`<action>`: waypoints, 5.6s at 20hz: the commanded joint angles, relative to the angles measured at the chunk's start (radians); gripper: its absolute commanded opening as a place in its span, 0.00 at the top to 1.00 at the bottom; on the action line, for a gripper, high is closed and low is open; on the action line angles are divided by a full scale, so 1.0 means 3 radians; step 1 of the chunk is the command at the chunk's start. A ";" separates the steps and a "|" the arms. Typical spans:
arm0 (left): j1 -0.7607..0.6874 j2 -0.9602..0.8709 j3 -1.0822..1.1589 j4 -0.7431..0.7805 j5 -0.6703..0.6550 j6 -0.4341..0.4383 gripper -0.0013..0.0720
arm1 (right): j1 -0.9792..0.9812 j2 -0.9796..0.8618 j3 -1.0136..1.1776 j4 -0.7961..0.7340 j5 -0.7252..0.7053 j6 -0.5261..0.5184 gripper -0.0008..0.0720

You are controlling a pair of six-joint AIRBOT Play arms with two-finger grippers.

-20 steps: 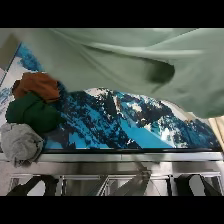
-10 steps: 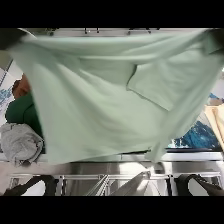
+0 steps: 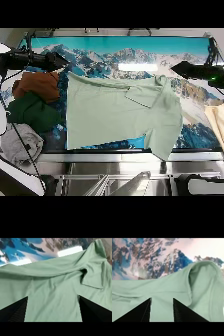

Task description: Fold the shirts.

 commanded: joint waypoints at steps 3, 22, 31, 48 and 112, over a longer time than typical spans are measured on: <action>0.0181 -0.0079 -0.0159 0.0108 -0.0993 -0.0715 0.03 | -0.0856 0.0011 -0.0046 -0.0851 0.1514 0.0446 0.54; 0.0423 0.2551 -0.4757 0.1296 0.0177 -0.0773 0.03 | -0.0927 -0.0490 -0.1305 -0.0467 0.1369 -0.0177 0.54; -0.0446 0.1431 -0.4196 0.0866 0.0704 -0.0552 0.74 | -0.0924 -0.0488 -0.1302 -0.0282 0.1626 -0.0257 0.68; 0.1151 0.3731 -0.1979 -0.1573 -0.0958 0.0178 0.95 | -0.1951 0.2302 -0.0763 0.3449 0.2785 -0.0008 0.95; 0.0299 0.0940 -0.3639 0.0965 0.0043 -0.0234 0.46 | -0.1358 0.0701 -0.3251 -0.0254 0.0810 0.0350 0.72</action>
